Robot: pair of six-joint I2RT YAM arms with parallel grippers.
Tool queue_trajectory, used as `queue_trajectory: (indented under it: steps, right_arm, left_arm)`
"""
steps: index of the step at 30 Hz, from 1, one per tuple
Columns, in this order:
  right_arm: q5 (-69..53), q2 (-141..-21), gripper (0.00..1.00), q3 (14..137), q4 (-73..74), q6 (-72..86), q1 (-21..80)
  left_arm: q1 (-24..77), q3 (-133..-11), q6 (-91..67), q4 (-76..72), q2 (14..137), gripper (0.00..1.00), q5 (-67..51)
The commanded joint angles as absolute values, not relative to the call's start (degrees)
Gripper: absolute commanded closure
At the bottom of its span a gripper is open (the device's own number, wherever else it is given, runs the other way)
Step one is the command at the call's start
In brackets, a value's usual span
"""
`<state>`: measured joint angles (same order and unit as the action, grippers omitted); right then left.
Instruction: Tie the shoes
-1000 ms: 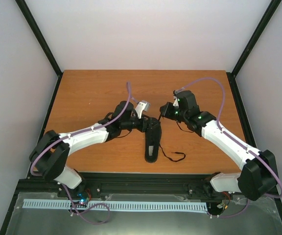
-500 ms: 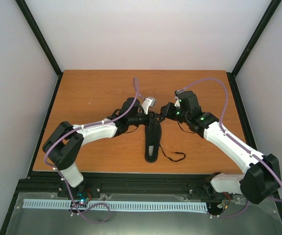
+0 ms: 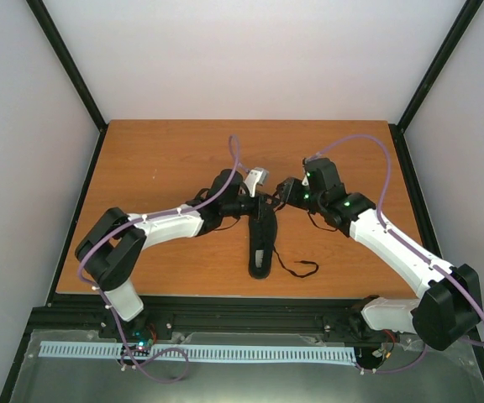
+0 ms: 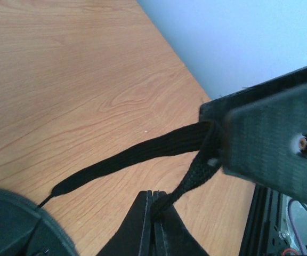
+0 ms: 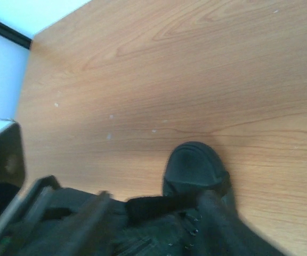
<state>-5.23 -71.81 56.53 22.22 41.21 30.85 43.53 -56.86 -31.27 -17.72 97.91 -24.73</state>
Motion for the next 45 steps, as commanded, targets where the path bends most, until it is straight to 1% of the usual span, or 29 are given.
queue_trajectory:
  steps: [1,2,3,5,7,11,16,22,27,35,38,39,40,42,43,44,45]
  right_arm:
    - [1.2,-71.3,0.33,57.8,27.5,38.3,31.0]
    - [1.8,-70.9,0.26,57.2,28.7,38.3,31.0]
    - [2.3,-70.3,0.21,56.4,29.6,38.3,31.0]
    - [2.9,-68.5,0.15,54.1,31.8,38.7,31.0]
    - [2.8,-66.3,0.12,51.3,34.0,39.5,31.0]
    - [0.2,-64.6,0.12,46.0,38.6,42.0,31.0]
    - [-4.4,-63.7,0.15,38.6,40.8,46.1,31.1]
    - [-3.9,-65.2,0.18,36.3,44.5,47.4,31.2]
    - [-2.3,-65.6,0.23,35.0,45.8,49.1,31.3]
    - [-4.0,-69.5,0.38,32.7,40.6,49.5,32.1]
    - [-4.5,-70.8,0.48,31.9,38.5,49.6,32.3]
    - [-4.7,-71.3,0.52,31.5,38.0,49.6,32.3]
    - [-4.7,-71.6,0.59,31.3,37.6,49.6,32.3]
    - [-4.3,-71.5,0.78,31.3,37.1,49.6,32.3]
    - [-3.7,-71.1,0.85,31.7,37.1,49.6,32.3]
    - [-3.0,-70.3,0.92,32.5,37.1,49.6,32.3]
    - [-2.4,-68.9,0.96,33.5,37.0,49.5,32.3]
  left_arm:
    - [42.5,-55.7,-34.9,-12.9,94.5,0.99,-19.6]
    - [41.8,-54.9,-36.1,-12.3,94.1,0.99,-19.8]
    - [41.1,-54.2,-36.9,-12.0,93.5,0.99,-20.1]
    - [40.1,-52.7,-37.6,-11.1,92.3,0.99,-20.3]
    - [39.3,-52.0,-37.4,-9.4,91.1,0.99,-20.6]
    - [37.5,-51.8,-37.4,-7.1,90.3,0.99,-23.2]
    - [36.6,-52.9,-37.5,-3.9,89.9,0.99,-25.4]
    - [36.5,-52.7,-35.7,-2.4,87.4,0.99,-25.6]
    - [36.5,-52.6,-32.7,-2.2,87.4,0.99,-27.5]
    - [36.5,-52.0,-27.9,-3.5,87.8,0.99,-31.6]
    - [36.5,-52.3,-26.4,-3.8,88.3,0.99,-33.8]
    - [36.5,-52.3,-26.1,-3.9,88.5,0.99,-34.4]
    - [36.5,-52.3,-25.7,-4.1,88.7,0.99,-35.1]
    - [36.5,-52.3,-24.6,-4.3,89.2,0.99,-36.3]
    - [36.5,-52.4,-24.0,-4.3,89.5,0.99,-36.9]
    - [36.5,-52.5,-23.5,-4.3,89.7,0.99,-37.3]
    - [36.5,-52.5,-23.2,-4.2,90.0,0.99,-37.5]
